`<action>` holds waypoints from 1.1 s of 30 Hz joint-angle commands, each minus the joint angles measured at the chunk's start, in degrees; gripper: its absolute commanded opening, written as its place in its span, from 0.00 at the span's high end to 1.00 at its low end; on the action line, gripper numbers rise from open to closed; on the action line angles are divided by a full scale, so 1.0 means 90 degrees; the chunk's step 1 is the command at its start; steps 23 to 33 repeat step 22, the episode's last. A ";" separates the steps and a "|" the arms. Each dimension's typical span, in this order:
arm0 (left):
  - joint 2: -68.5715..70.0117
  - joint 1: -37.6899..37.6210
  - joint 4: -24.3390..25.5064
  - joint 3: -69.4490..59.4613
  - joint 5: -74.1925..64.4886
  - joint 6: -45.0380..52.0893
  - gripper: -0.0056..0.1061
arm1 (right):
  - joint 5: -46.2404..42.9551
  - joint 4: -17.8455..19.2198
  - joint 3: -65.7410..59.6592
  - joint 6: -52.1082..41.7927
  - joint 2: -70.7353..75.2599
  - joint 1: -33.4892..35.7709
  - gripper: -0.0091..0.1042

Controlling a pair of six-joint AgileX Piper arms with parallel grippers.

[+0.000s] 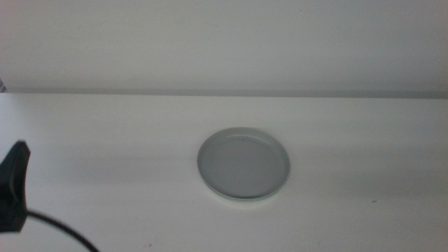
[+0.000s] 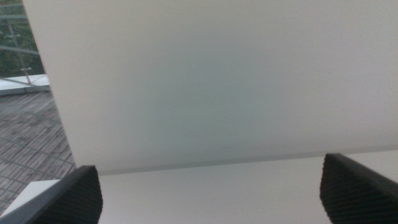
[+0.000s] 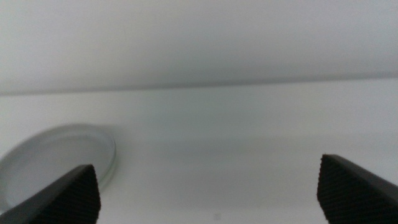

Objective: Stack the three bowls on top of each other.

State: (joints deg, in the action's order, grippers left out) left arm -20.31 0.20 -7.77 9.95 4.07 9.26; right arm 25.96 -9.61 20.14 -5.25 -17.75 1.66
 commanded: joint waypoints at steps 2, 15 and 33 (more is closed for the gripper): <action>0.0605 0.0115 0.0023 -0.0375 0.0091 -0.0010 0.11 | -0.0239 0.0053 -0.0947 -0.0065 0.0946 -0.0059 0.10; 0.2488 0.0130 0.0033 -0.1348 -0.0748 -0.0024 0.11 | -0.0808 0.1068 -0.2492 -0.0065 0.2201 -0.0059 0.10; 0.2488 0.0145 0.0046 -0.1348 -0.0524 -0.0012 0.11 | -0.0781 0.1068 -0.2480 -0.0065 0.2201 -0.0059 0.10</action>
